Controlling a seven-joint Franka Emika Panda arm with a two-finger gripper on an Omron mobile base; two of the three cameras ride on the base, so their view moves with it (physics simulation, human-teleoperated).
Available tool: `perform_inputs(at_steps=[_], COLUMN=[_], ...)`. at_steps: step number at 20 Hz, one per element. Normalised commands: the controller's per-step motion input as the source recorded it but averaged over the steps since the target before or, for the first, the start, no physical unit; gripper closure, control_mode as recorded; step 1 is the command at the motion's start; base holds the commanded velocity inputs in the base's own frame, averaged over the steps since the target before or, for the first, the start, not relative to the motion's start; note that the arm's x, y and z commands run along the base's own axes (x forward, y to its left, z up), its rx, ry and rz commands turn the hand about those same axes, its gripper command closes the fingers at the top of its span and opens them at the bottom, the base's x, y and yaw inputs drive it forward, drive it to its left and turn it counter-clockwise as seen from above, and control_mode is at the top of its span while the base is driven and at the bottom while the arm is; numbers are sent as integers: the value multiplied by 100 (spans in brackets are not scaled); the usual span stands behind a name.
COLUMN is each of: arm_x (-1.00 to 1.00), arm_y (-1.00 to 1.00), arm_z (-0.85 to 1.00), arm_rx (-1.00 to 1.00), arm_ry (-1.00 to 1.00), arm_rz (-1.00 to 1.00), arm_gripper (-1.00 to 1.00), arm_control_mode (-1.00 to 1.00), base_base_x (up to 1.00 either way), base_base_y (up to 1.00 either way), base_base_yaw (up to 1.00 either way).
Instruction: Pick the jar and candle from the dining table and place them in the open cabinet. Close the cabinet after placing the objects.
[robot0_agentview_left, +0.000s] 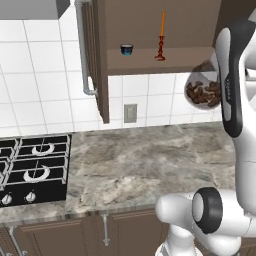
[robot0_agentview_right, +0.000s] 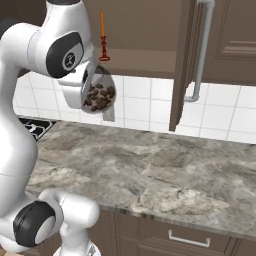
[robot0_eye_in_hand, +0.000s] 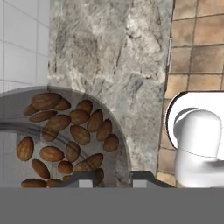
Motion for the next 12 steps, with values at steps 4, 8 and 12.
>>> perform_inputs(at_steps=[4,8,12], arm_x=[16,13,8], arm_y=[-3,0,0], arm_z=[15,9,4], arm_rx=[-1,-2,-1], arm_ry=[-21,-18,-12], arm_rz=[-8,-8,-7], arm_gripper=[100,100,100], arm_control_mode=[-100,-100,-100], base_base_x=[0,0,0], base_base_y=[0,0,0], base_base_yaw=[0,0,0])
